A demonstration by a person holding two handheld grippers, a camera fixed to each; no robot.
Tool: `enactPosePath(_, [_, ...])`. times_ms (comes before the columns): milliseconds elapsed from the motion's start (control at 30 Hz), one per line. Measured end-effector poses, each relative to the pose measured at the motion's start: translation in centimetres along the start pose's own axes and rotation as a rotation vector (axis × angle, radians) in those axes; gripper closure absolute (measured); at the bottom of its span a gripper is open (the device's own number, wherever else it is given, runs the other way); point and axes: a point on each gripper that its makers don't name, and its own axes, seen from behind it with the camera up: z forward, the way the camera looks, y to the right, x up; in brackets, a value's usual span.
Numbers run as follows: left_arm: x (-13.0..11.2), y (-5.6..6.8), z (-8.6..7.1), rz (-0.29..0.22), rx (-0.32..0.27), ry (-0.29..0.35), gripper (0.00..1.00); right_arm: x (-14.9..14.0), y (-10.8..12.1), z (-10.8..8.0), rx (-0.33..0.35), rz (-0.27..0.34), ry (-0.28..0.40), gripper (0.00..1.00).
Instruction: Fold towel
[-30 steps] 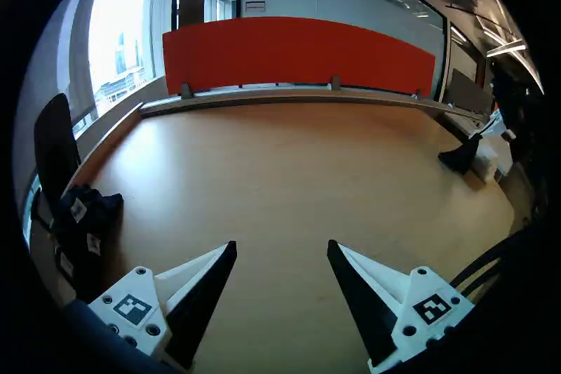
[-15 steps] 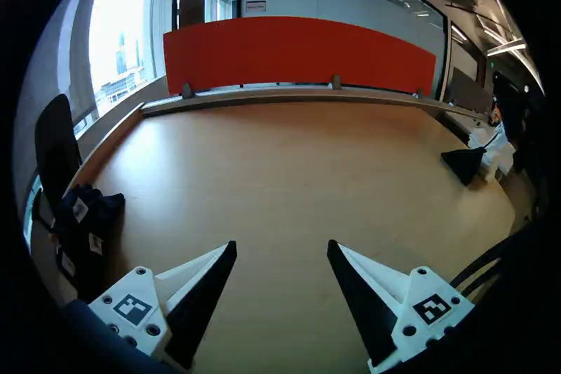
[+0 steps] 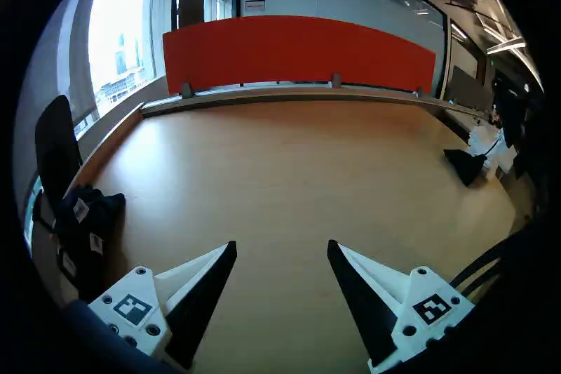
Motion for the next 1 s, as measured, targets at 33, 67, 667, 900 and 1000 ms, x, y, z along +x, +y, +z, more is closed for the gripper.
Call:
enactPosePath(33, [0.0, 0.0, 0.0, 0.000, 0.001, 0.000, 0.04, -0.2, 0.0, 0.1, 0.000, 0.002, -0.005, 0.96])
enactPosePath(67, [0.0, 0.0, 0.0, 0.000, 0.002, -0.001, 0.04, -0.4, 0.1, 0.2, -0.001, 0.005, -0.010, 0.96])
enactPosePath(667, [0.0, 0.3, -0.1, 0.002, 0.003, -0.007, 0.04, -2.8, 1.2, 1.1, -0.025, 0.026, -0.080, 0.96])
enactPosePath(900, [0.1, 0.4, 0.0, 0.002, 0.002, -0.006, 0.04, -3.3, 2.0, 1.1, -0.043, 0.025, -0.100, 0.96])
enactPosePath(1000, [0.0, 0.4, 0.0, 0.003, 0.002, -0.007, 0.04, -3.4, 2.2, 1.1, -0.050, 0.022, -0.106, 0.96])
